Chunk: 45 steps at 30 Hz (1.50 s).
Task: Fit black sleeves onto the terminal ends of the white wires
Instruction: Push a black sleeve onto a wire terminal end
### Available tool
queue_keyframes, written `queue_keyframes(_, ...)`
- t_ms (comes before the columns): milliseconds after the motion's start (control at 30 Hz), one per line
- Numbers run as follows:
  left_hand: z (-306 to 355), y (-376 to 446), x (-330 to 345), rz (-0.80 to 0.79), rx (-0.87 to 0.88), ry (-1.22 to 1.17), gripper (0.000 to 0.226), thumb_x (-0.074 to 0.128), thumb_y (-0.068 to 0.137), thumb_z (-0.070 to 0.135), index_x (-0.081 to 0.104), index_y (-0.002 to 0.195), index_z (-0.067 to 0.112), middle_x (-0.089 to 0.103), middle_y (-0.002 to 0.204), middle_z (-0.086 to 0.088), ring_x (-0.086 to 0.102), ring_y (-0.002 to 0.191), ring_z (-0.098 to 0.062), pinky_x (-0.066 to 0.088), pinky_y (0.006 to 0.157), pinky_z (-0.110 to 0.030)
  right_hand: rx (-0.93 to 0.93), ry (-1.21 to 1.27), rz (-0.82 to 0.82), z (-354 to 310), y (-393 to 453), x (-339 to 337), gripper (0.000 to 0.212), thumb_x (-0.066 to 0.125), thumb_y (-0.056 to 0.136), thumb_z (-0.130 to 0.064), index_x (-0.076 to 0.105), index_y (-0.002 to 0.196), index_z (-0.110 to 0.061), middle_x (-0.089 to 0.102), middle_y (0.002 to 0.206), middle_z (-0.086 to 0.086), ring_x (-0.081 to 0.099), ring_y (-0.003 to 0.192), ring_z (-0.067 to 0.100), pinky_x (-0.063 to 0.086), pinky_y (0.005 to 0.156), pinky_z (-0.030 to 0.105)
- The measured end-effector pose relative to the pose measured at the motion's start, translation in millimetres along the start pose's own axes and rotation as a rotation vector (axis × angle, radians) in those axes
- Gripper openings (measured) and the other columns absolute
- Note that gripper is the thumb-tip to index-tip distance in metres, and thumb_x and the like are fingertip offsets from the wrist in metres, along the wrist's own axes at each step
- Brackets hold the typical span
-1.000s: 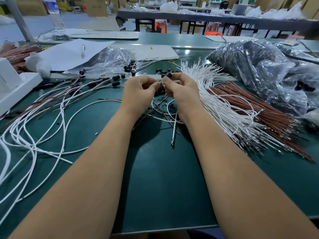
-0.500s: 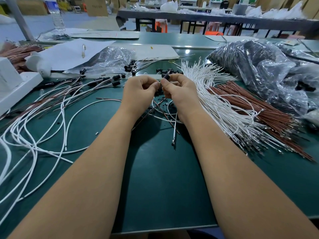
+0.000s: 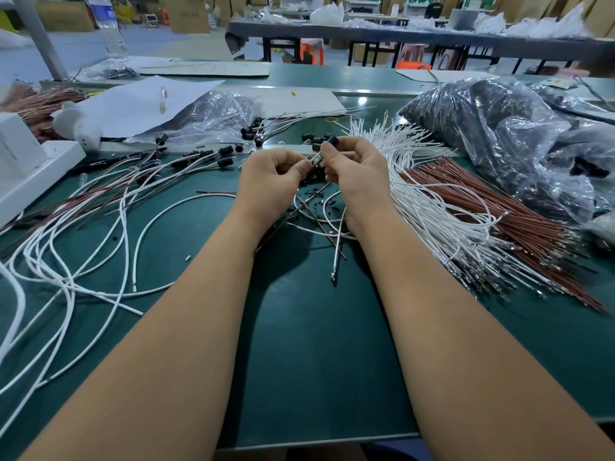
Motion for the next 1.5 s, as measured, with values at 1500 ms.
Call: queue_keyframes(1500, -9, 0, -6, -0.059, -0.073, -0.237, 0.015, 0.056, 0.096, 0.012, 0.061, 0.087, 0.023, 0.045, 0.074, -0.011, 0.039, 0.057, -0.012, 0.031, 0.052, -0.016, 0.074, 0.304, -0.135, -6, -7, 5, 0.014, 0.054, 0.093, 0.0, 0.066, 0.087, -0.006, 0.061, 0.067, 0.006, 0.056, 0.06, 0.014, 0.049, 0.059, 0.022)
Point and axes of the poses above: each hand's wrist, its own y-axis towards the middle knuckle, its own x-axis out of the palm, z = x × y, the point moved 8 cm from there along y, towards the middle knuckle
